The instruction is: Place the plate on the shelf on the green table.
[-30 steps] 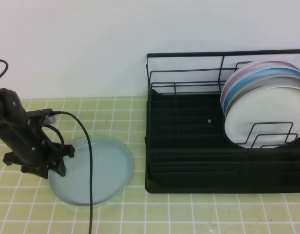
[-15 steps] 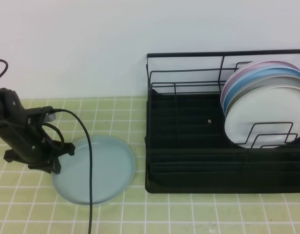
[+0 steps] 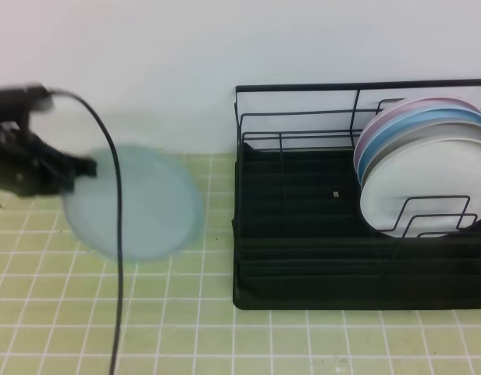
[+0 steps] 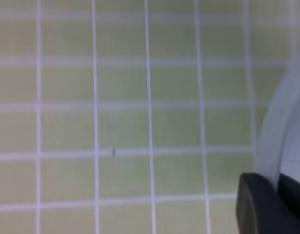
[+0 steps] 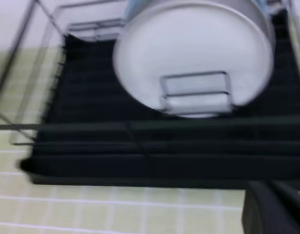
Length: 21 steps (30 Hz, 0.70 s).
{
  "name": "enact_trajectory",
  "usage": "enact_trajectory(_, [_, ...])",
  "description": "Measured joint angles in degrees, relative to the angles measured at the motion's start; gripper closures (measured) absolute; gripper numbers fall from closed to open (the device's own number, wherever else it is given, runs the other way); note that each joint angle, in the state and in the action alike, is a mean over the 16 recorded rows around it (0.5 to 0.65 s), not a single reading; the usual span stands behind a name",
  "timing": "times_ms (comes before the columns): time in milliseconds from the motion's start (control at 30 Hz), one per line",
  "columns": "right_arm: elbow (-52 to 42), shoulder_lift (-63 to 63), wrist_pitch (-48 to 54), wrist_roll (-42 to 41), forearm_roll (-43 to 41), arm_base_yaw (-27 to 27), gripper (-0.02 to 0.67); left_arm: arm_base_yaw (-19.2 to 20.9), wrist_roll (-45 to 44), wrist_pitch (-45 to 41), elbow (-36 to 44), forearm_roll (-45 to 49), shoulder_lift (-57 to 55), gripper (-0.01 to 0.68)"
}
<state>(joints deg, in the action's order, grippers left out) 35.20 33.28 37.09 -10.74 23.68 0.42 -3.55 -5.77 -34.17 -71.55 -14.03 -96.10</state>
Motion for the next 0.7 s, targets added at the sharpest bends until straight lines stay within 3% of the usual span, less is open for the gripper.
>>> enact_trajectory(267, [0.0, 1.1, -0.4, -24.3, 31.2, 0.0, 0.611, -3.2, -14.0, 3.0, 0.0, -15.6, 13.7, 0.67])
enact_trajectory(500, [0.0, 3.3, 0.6, -44.2, 56.2, 0.0, 0.38, -10.6, -28.8, 5.3, 0.0, -32.3, 22.7, 0.67])
enact_trajectory(700, [0.0, 6.0, 2.0, -50.3, 65.5, 0.0, 0.165, -18.7, -34.2, 7.3, 0.0, -38.3, 25.8, 0.67])
